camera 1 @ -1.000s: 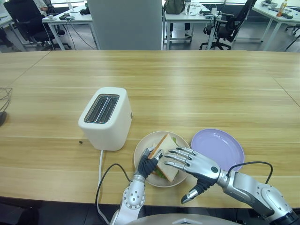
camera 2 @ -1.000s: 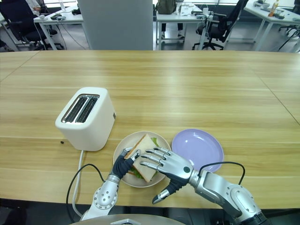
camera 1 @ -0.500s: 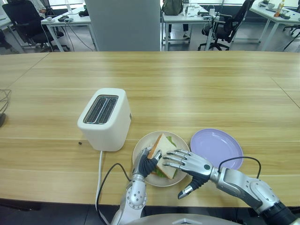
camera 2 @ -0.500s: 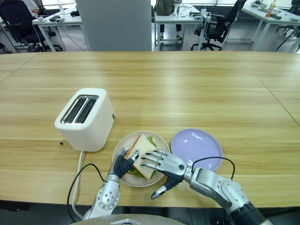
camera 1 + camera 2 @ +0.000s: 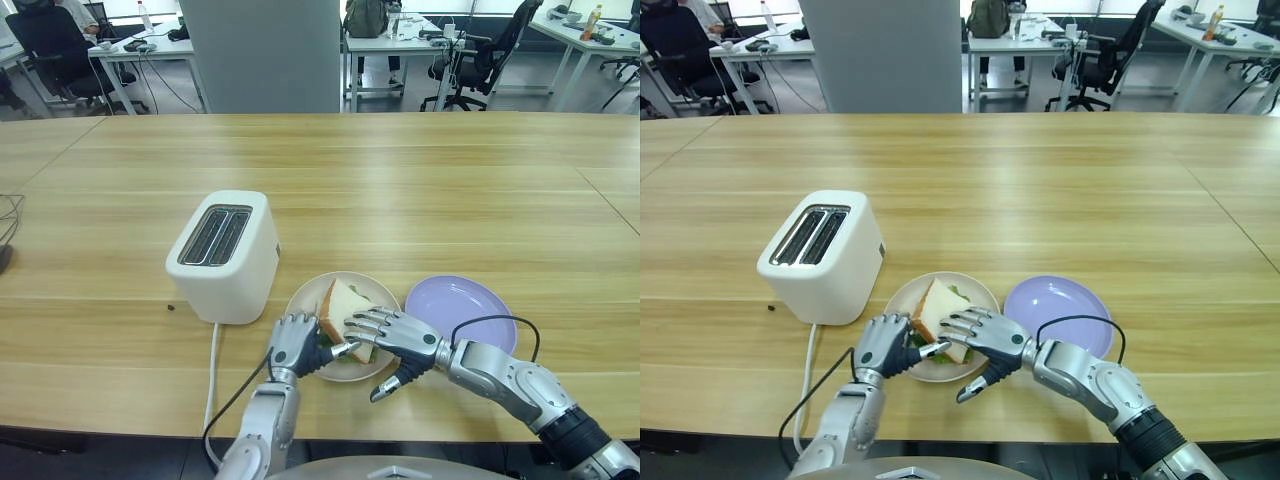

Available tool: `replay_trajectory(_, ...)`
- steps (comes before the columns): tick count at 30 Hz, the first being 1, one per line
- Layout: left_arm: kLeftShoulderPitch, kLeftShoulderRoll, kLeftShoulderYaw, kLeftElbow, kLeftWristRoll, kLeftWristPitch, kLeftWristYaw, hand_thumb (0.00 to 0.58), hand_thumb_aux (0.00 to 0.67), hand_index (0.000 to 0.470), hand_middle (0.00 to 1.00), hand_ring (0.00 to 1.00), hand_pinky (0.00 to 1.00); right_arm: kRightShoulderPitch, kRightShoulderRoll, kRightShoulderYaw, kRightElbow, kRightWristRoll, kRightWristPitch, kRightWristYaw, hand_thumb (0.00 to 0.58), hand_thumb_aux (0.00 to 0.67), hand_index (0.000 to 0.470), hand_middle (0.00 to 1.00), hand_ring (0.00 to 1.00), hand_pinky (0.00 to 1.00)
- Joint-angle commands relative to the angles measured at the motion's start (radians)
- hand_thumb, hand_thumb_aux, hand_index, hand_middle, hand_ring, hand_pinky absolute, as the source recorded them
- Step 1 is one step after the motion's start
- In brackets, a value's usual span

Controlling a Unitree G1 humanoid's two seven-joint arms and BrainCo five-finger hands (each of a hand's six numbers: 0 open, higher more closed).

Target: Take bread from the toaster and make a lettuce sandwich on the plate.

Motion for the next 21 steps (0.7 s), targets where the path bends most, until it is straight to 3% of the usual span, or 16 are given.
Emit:
replay_trajectory(1,0.012,0.045,0.080,-0.132,0.010,-0.021,-0.054,0.000,0.000,0.000,0.00,0.00,0.00,0.035,-0.023,0.100,0.106,-0.052,0.009,0.121,0.000,0.000,0.000,0.00,0.00,0.00)
replay_trajectory(6,0.019,0.127,0.302,-0.255,-0.103,-0.058,-0.101,0.000,0.000,0.000,0.00,0.00,0.00,0.023,-0.027,0.108,0.113,-0.044,0.015,0.121,0.000,0.000,0.000,0.00,0.00,0.00)
replay_trajectory(10,0.004,0.111,0.449,-0.281,-0.376,-0.112,-0.142,0.000,0.000,0.000,0.00,0.00,0.00,0.008,-0.017,0.051,0.090,0.003,0.009,0.017,0.000,0.000,0.000,0.00,0.00,0.00)
replay_trajectory(11,0.000,0.104,0.470,-0.278,-0.450,-0.137,-0.153,0.374,0.271,0.186,0.00,0.00,0.00,0.010,-0.004,0.016,0.076,0.052,-0.003,-0.025,0.000,0.000,0.000,0.00,0.00,0.00)
replay_trajectory(12,-0.003,0.103,0.483,-0.277,-0.511,-0.164,-0.168,0.579,0.641,0.440,0.24,0.24,0.24,0.017,0.009,-0.021,0.061,0.127,-0.014,-0.042,0.417,0.315,0.216,0.00,0.00,0.00)
replay_trajectory(13,-0.007,0.105,0.492,-0.277,-0.563,-0.192,-0.184,0.579,0.641,0.440,0.24,0.24,0.24,0.027,0.020,-0.059,0.040,0.220,-0.027,-0.049,0.417,0.315,0.216,0.00,0.00,0.00)
replay_trajectory(14,-0.011,0.107,0.498,-0.277,-0.610,-0.216,-0.199,0.580,0.670,0.460,1.00,1.00,1.00,0.038,0.025,-0.089,0.015,0.300,-0.041,-0.046,0.580,0.670,0.460,0.89,0.89,0.89)
replay_trajectory(15,-0.015,0.113,0.503,-0.274,-0.648,-0.241,-0.213,0.580,0.670,0.460,1.00,1.00,1.00,0.049,0.027,-0.113,-0.014,0.377,-0.050,-0.034,0.580,0.670,0.460,1.00,1.00,1.00)
replay_trajectory(21,-0.012,0.173,0.499,-0.258,-0.800,-0.378,-0.312,0.580,0.670,0.460,1.00,1.00,1.00,0.091,0.008,-0.210,-0.168,0.681,-0.062,0.066,0.580,0.670,0.460,1.00,1.00,1.00)
